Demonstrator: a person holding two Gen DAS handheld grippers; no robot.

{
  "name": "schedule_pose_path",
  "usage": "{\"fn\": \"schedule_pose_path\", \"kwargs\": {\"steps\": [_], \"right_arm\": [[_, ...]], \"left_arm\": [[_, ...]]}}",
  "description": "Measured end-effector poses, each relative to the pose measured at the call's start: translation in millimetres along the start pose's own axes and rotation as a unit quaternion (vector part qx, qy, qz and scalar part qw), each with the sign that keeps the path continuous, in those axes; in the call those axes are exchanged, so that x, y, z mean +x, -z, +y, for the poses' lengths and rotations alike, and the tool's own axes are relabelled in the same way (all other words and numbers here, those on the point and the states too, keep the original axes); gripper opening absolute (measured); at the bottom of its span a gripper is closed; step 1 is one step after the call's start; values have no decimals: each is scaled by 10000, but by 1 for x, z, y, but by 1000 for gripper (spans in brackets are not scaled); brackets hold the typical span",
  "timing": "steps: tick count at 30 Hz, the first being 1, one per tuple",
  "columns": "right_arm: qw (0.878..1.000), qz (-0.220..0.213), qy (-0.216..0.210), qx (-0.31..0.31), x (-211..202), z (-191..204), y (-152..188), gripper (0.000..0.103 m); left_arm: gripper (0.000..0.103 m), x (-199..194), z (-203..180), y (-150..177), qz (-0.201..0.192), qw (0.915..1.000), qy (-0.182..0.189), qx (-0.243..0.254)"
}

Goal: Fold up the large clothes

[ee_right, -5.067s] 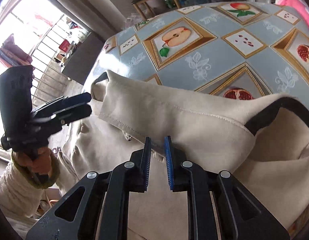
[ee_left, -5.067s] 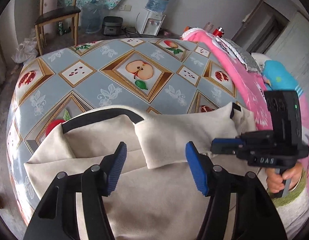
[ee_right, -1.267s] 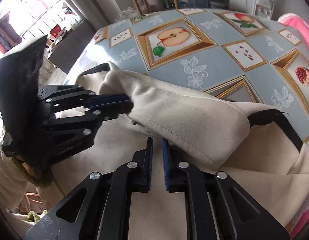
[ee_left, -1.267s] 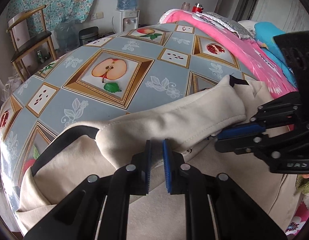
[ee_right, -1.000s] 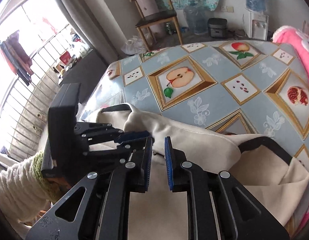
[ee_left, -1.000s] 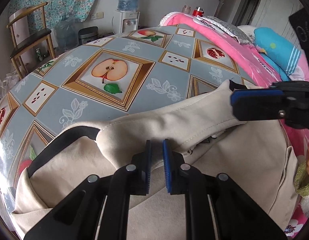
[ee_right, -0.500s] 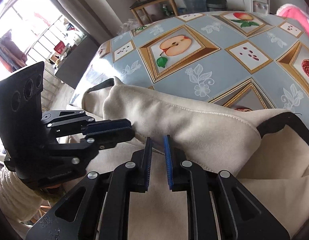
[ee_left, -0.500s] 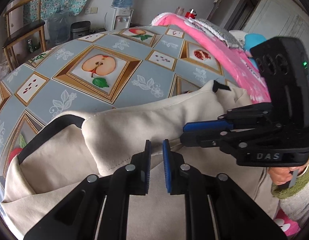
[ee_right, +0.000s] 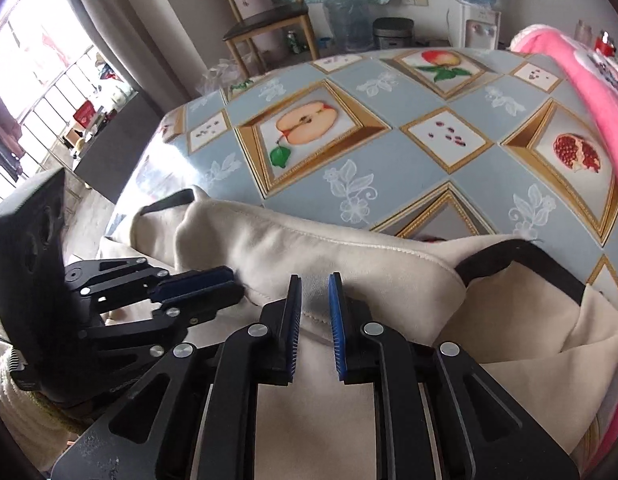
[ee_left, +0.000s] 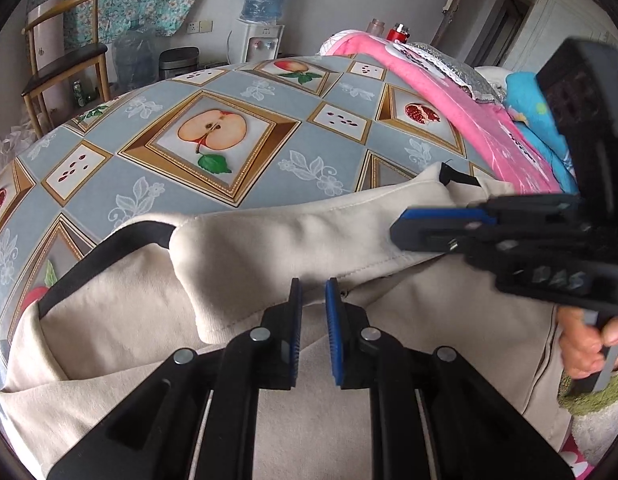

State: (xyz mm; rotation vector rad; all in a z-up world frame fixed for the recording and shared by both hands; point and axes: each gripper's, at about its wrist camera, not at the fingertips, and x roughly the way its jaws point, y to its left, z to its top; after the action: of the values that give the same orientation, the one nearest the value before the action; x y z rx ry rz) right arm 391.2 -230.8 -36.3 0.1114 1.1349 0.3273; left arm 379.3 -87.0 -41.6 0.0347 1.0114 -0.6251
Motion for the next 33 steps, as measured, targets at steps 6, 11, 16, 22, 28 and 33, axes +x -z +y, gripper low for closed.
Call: {"fn": "schedule_pose_path", "kwargs": {"steps": [6,11,16,22,28,33], "right_arm": [[9999,-9,114,-79,8,-1,1,15],[9992,-362,62,160,-11,-11,-5,24],[9987,-184,211,435,4,-33,-3,25],[9984,-293,287,382,-18,-21,-1,34],[9983,3,560,159,3,-13,5,49],[9979,-332,390,391,-42,-6,12,61]], "left_arm": [[13,-36,14,-7,-592,9974,241,-339],[12,-10,38,-17,145,9960,-574,-665],[12,-9,37,-5,83,9958,-656,-631],[12,-19,40,-3,14,9952,-704,-680],[21,-25,40,1,89,9930,-884,-773],[32,-58,33,8,-64,9915,-1034,-791]]}}
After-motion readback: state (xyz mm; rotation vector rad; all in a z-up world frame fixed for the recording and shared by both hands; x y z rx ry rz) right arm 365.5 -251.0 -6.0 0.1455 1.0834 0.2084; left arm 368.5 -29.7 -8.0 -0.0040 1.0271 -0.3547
